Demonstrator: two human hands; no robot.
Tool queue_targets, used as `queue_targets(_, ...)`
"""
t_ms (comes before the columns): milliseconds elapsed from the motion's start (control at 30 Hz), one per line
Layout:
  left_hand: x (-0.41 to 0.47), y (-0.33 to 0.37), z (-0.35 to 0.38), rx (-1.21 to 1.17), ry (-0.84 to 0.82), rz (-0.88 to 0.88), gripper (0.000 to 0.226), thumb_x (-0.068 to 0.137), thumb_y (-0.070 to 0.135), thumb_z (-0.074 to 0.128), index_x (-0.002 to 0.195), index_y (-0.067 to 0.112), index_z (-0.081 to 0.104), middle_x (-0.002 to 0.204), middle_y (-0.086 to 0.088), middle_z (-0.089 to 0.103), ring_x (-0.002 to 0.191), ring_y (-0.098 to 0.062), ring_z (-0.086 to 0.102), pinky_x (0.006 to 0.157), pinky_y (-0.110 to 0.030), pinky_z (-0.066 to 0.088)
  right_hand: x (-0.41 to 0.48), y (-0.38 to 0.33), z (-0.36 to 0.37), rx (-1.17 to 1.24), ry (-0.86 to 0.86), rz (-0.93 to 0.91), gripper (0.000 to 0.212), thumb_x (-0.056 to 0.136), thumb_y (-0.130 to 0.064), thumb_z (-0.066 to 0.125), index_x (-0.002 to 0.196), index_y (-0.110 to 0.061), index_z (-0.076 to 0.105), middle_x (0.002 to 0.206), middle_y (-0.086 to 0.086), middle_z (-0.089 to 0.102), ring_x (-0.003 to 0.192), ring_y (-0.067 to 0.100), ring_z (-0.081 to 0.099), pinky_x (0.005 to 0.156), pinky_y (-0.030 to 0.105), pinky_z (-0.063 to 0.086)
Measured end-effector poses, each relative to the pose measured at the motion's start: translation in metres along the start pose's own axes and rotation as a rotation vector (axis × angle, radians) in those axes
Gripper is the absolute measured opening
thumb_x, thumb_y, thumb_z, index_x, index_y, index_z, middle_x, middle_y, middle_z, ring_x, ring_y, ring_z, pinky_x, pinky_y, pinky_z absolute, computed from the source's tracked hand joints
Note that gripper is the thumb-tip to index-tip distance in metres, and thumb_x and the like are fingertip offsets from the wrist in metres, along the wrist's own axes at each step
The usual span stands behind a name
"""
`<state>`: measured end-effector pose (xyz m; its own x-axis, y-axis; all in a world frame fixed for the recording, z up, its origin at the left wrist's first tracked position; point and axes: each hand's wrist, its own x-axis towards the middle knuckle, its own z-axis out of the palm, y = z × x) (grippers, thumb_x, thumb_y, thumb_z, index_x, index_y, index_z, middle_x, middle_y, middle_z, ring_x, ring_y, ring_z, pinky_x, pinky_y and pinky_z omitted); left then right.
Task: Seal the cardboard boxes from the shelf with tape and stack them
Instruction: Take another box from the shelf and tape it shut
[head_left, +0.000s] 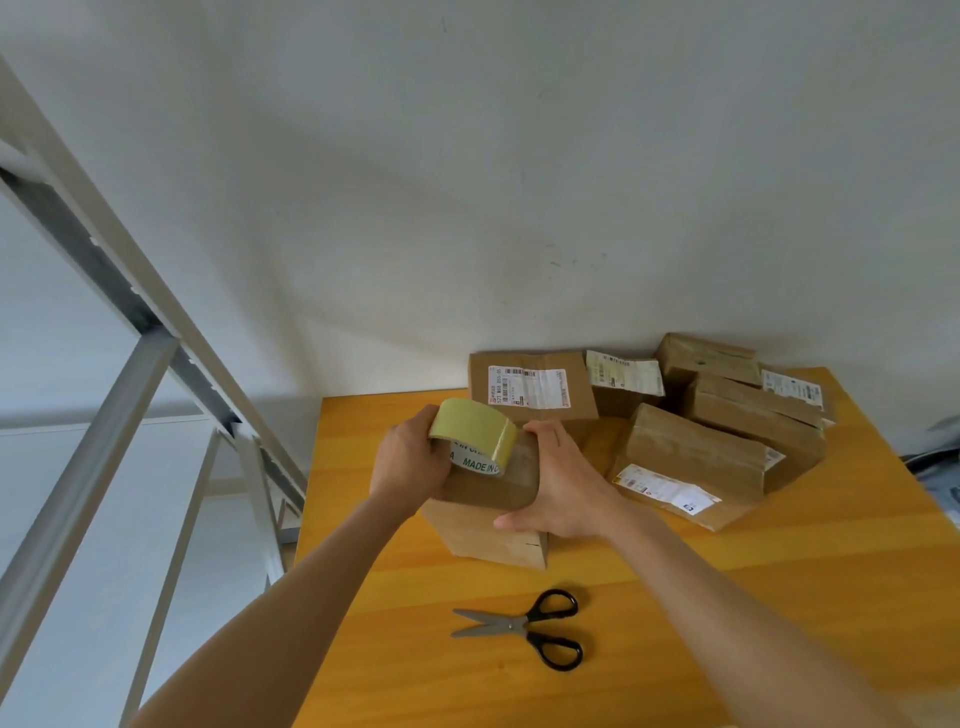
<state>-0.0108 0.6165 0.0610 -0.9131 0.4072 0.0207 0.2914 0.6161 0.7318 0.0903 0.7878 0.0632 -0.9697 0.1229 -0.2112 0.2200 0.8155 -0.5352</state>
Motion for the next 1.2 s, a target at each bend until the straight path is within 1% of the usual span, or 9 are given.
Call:
queue_targets(100,0.014,0.002,-0.017,0.037,0.043,-0.017,0.036,0.083,-0.004,0.050,0.114,0.012,0.058,0.087,-0.006,0.068,0.074,-0.024,0.064,0.059,-0.041,0.056,-0.001,0.006,-0.003,0.029,0.009,0.032,0.122,0.058,-0.057,0.085,0.148,-0.016,0.013,0.144,-0.003,0.022,0.132,0.014,0.028,0.112,0.033,0.031)
queue_targets(200,0.022,-0.007,-0.036,0.243,0.049,0.008,0.036,0.084,-0.005,0.047,0.117,0.009,0.050,0.090,-0.010,0.064,0.071,-0.026,0.054,0.056,-0.039,0.047,-0.002,0.013,-0.004,0.041,0.019,0.036,0.121,0.057,-0.057,0.086,0.147,-0.016,0.016,0.141,-0.003,0.024,0.129,0.013,0.031,0.110,0.032,0.032)
queue_targets(300,0.020,-0.016,-0.045,0.417,0.042,0.073,0.028,0.086,-0.005,0.046,0.110,0.009,0.044,0.093,-0.010,0.059,0.070,-0.031,0.056,0.056,-0.042,0.047,-0.001,0.018,-0.006,0.050,0.013,0.034,0.120,0.056,-0.058,0.085,0.146,-0.018,0.016,0.139,-0.005,0.024,0.126,0.012,0.032,0.109,0.035,0.035)
queue_targets(367,0.018,-0.021,-0.046,0.497,0.024,0.096,0.024,0.088,-0.003,0.048,0.108,0.008,0.041,0.097,-0.010,0.056,0.070,-0.032,0.058,0.054,-0.039,0.044,-0.001,0.021,-0.006,0.048,0.011,0.031,0.120,0.056,-0.059,0.085,0.145,-0.020,0.016,0.139,-0.006,0.023,0.125,0.011,0.032,0.109,0.036,0.037)
queue_targets(500,0.017,-0.026,-0.043,0.577,-0.008,0.087,0.028,0.089,0.000,0.049,0.113,0.009,0.038,0.103,-0.010,0.053,0.074,-0.032,0.060,0.056,-0.039,0.046,-0.002,0.025,-0.005,0.051,0.009,0.027,0.120,0.055,-0.060,0.084,0.145,-0.024,0.015,0.139,-0.009,0.021,0.123,0.008,0.031,0.107,0.034,0.039)
queue_targets(633,0.012,-0.030,-0.033,0.580,-0.038,0.100,0.031,0.090,0.002,0.050,0.118,0.008,0.038,0.105,-0.010,0.052,0.069,-0.032,0.059,0.053,-0.037,0.044,-0.007,0.030,-0.004,0.051,0.006,0.028,0.115,0.055,-0.060,0.084,0.142,-0.028,0.015,0.134,-0.012,0.022,0.116,0.006,0.032,0.100,0.029,0.040)
queue_targets(1000,0.012,-0.037,-0.013,0.581,-0.065,0.067,0.033,0.089,0.002,0.053,0.118,0.009,0.038,0.108,-0.009,0.051,0.060,-0.025,0.048,0.045,-0.029,0.032,-0.012,0.035,-0.005,0.039,-0.001,0.061,0.115,0.055,-0.059,0.085,0.141,-0.026,0.017,0.131,-0.011,0.023,0.115,0.007,0.035,0.097,0.028,0.042)
queue_targets(1100,0.014,-0.037,-0.012,0.531,-0.072,0.057,0.032,0.090,0.002,0.053,0.118,0.009,0.039,0.108,-0.008,0.052,0.061,-0.023,0.048,0.044,-0.025,0.028,-0.012,0.034,-0.007,0.021,-0.027,0.077,0.118,0.056,-0.060,0.084,0.143,-0.025,0.014,0.135,-0.010,0.022,0.118,0.008,0.034,0.101,0.031,0.042)
queue_targets(1200,0.015,-0.038,-0.011,0.483,-0.083,0.078,0.031,0.091,0.004,0.052,0.119,0.010,0.040,0.108,-0.008,0.053,0.064,-0.021,0.051,0.045,-0.024,0.031,-0.014,0.034,-0.008,-0.028,-0.048,0.086,0.122,0.059,-0.059,0.083,0.148,-0.020,0.009,0.145,-0.005,0.018,0.131,0.014,0.029,0.109,0.035,0.036)
